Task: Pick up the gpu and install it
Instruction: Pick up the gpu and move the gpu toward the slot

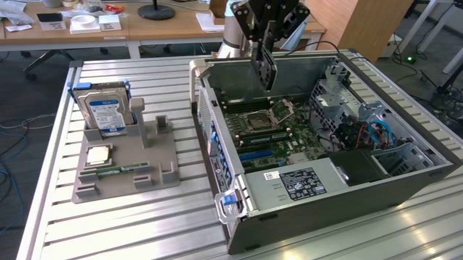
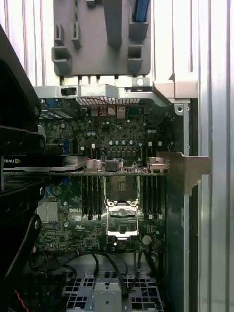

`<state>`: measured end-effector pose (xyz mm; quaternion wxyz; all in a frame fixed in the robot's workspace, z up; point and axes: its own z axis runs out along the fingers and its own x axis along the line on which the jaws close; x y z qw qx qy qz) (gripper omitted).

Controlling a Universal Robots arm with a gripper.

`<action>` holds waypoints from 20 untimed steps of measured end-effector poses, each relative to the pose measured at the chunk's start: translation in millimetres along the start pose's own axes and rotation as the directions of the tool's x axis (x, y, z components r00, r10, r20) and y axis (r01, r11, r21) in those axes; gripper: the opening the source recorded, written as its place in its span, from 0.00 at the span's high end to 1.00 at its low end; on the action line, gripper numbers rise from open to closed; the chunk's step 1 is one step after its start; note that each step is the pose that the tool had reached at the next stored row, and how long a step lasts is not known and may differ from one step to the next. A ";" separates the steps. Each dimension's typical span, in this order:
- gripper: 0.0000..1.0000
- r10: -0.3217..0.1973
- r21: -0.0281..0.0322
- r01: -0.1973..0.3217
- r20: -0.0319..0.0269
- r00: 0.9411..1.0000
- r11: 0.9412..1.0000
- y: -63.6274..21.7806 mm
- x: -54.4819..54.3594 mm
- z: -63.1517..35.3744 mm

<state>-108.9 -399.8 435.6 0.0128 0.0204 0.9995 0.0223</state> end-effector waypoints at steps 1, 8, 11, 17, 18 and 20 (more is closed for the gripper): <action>0.74 0.000 0.000 0.000 0.000 1.000 1.000 0.1 -2.4 0.1; 0.74 0.000 0.000 0.000 0.000 1.000 1.000 0.8 -19.5 0.5; 0.74 0.000 0.000 0.000 0.000 1.000 1.000 1.1 -26.6 0.7; 0.74 0.000 0.000 0.000 0.000 1.000 1.000 1.7 -40.6 1.1; 0.74 0.000 0.000 0.000 0.000 1.000 1.000 1.8 -43.0 1.1; 0.74 0.000 0.000 0.000 0.000 1.000 1.000 2.0 -48.0 1.3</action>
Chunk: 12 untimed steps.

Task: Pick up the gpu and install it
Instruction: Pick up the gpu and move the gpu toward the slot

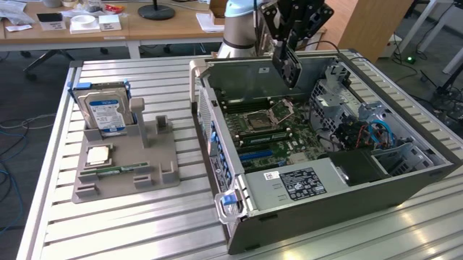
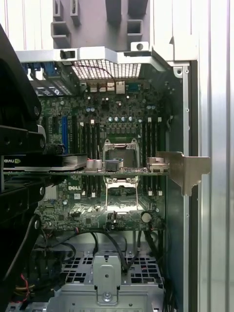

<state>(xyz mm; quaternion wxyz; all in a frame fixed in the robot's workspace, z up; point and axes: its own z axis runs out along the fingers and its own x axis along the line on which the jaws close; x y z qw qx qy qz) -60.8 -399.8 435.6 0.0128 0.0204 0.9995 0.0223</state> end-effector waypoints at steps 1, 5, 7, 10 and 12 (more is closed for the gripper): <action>0.74 0.000 0.000 0.000 0.000 1.000 1.000 0.1 -2.5 0.0; 0.74 0.000 0.000 0.000 0.000 1.000 1.000 0.5 -12.6 0.3; 0.74 0.000 0.000 0.000 0.000 1.000 1.000 0.7 -17.4 0.4; 0.74 0.000 0.000 0.000 0.000 1.000 1.000 1.0 -24.9 0.6; 0.74 0.000 0.000 0.000 0.000 1.000 1.000 1.2 -29.6 0.7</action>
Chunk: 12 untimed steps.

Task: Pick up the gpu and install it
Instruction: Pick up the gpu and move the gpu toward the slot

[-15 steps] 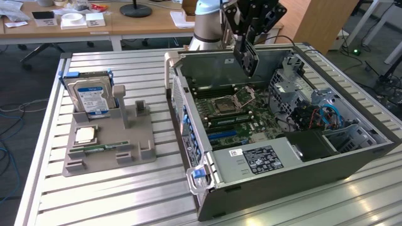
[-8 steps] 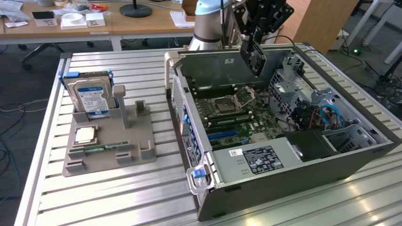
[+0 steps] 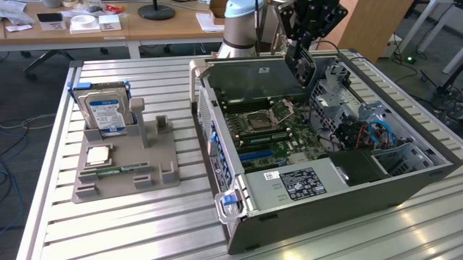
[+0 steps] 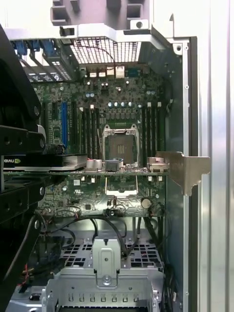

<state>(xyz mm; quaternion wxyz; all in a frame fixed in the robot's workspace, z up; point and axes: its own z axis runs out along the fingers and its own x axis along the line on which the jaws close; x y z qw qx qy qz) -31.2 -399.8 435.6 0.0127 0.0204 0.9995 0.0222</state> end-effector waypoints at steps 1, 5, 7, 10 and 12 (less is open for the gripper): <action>0.74 0.000 0.000 0.000 0.000 1.000 1.000 0.1 -2.3 0.1; 0.74 0.000 0.000 0.000 0.000 1.000 1.000 0.5 -11.8 0.3; 0.74 0.000 0.000 0.000 0.000 1.000 1.000 0.6 -16.2 0.5; 0.74 0.000 0.000 0.000 0.000 1.000 1.000 0.9 -22.3 0.6; 0.74 0.000 0.000 0.000 0.000 1.000 1.000 1.1 -26.2 0.7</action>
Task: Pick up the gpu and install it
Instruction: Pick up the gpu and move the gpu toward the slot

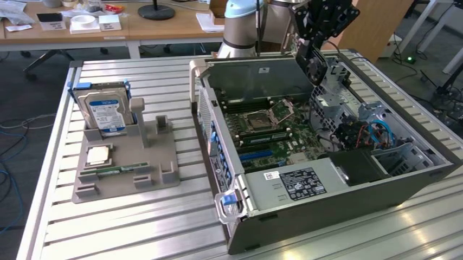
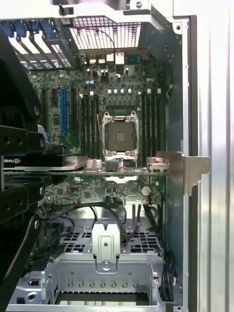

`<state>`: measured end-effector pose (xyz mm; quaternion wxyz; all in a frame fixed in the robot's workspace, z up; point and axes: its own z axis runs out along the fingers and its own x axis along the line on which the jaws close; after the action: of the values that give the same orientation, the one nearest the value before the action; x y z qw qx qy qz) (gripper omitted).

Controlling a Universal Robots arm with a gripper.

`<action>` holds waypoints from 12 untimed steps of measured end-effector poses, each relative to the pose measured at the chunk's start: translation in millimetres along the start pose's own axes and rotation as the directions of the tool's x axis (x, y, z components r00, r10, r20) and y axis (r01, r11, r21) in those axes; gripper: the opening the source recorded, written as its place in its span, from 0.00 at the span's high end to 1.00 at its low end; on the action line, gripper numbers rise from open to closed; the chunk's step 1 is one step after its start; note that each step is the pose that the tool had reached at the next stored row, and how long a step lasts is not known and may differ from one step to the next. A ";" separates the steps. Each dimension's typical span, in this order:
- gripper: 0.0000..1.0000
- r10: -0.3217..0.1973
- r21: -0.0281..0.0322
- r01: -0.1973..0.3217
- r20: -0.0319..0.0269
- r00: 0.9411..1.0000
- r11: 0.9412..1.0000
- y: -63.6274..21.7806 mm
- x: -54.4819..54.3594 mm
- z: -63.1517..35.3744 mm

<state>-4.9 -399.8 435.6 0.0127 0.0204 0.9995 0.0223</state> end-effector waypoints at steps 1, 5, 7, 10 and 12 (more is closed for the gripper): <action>0.74 0.000 0.000 0.000 0.000 1.000 1.000 0.1 -1.9 0.1; 0.74 0.000 0.000 0.000 0.000 1.000 1.000 0.4 -10.1 0.2; 0.74 0.000 0.000 0.000 0.000 1.000 1.000 0.6 -14.2 0.3; 0.74 0.000 0.000 0.000 0.000 1.000 1.000 0.9 -20.7 0.6; 0.74 0.000 0.000 0.000 0.000 1.000 1.000 1.1 -25.4 0.7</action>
<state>20.5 -399.7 435.6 0.0127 0.0204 0.9995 0.0222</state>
